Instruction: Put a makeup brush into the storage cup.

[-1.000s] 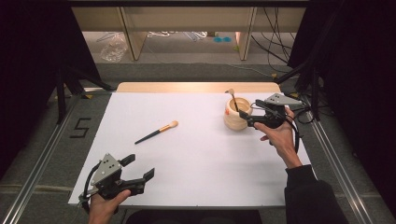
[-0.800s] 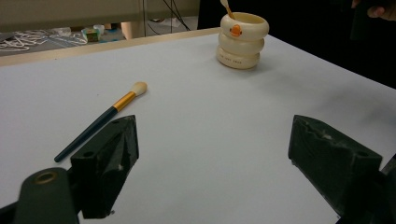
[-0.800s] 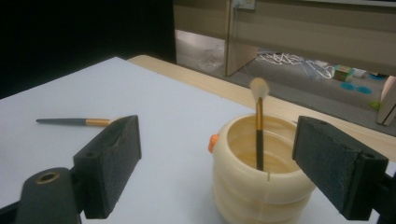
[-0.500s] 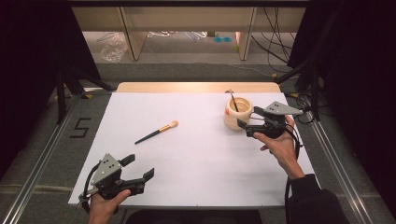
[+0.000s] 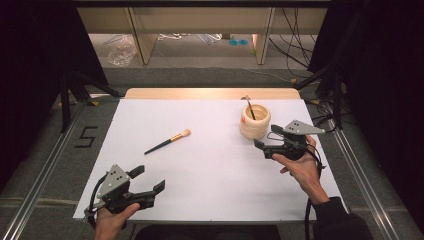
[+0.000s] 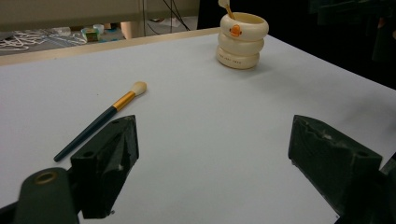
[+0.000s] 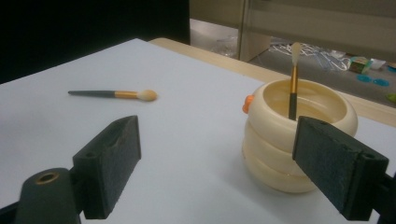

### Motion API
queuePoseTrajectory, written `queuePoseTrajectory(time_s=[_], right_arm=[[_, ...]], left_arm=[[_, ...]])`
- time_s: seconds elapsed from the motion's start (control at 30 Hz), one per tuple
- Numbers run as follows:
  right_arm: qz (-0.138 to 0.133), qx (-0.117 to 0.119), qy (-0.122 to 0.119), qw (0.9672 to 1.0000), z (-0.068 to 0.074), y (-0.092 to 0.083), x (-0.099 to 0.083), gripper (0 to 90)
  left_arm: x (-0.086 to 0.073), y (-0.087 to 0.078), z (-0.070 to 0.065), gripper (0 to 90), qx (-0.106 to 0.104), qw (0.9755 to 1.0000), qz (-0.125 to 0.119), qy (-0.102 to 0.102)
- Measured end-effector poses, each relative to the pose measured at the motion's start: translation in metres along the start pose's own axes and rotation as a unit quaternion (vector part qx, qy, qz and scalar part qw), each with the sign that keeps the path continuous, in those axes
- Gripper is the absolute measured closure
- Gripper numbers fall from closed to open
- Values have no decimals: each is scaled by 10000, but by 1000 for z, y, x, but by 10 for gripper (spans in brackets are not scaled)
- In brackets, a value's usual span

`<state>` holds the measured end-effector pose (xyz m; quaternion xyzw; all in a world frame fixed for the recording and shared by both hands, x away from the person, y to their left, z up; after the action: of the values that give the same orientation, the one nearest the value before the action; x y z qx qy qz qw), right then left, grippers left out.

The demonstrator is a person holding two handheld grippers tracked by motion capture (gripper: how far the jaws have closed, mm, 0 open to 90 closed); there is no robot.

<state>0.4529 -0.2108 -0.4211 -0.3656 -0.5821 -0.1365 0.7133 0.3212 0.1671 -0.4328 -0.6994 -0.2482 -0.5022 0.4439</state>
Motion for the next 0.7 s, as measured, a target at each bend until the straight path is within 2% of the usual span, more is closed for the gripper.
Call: queuePoseTrajectory(time_s=[0.13, 0.23, 0.37, 0.4, 0.47, 0.7], right_arm=[[34, 33, -13, 10000, 6, -1, -3, 164], [107, 77, -40, 9999, 11, -2, -5, 164], [40, 93, -48, 9999, 16, -4, -6, 164], [61, 90, -49, 9999, 17, -5, -7, 163], [-12, 136, -34, 9999, 19, -5, -7, 164], [42, 167, -45, 9998, 26, -12, -11, 164]], left_arm=[[0, 0, 0, 157, -6, 10000, -6, -2], [0, 0, 1, 157, -12, 9999, -12, 105], [0, 0, 1, 157, -21, 10000, -9, 91], [0, 0, 0, 157, -8, 10000, -1, 2], [0, 0, 1, 157, -9, 10000, 8, 97], [0, 0, 0, 157, -11, 10000, 13, 62]])
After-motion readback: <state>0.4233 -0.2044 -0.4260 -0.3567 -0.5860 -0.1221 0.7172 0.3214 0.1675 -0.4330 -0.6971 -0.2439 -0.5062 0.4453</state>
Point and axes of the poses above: each handheld gripper's, and its own axes: y roughly forward along the jaws, x roughly out of its top, z roughly to its left, the point moved 6 cm from there along y, roughly forward along the jaws, and after that the axes turned 6 degrees about x, right-handed, at the moved point
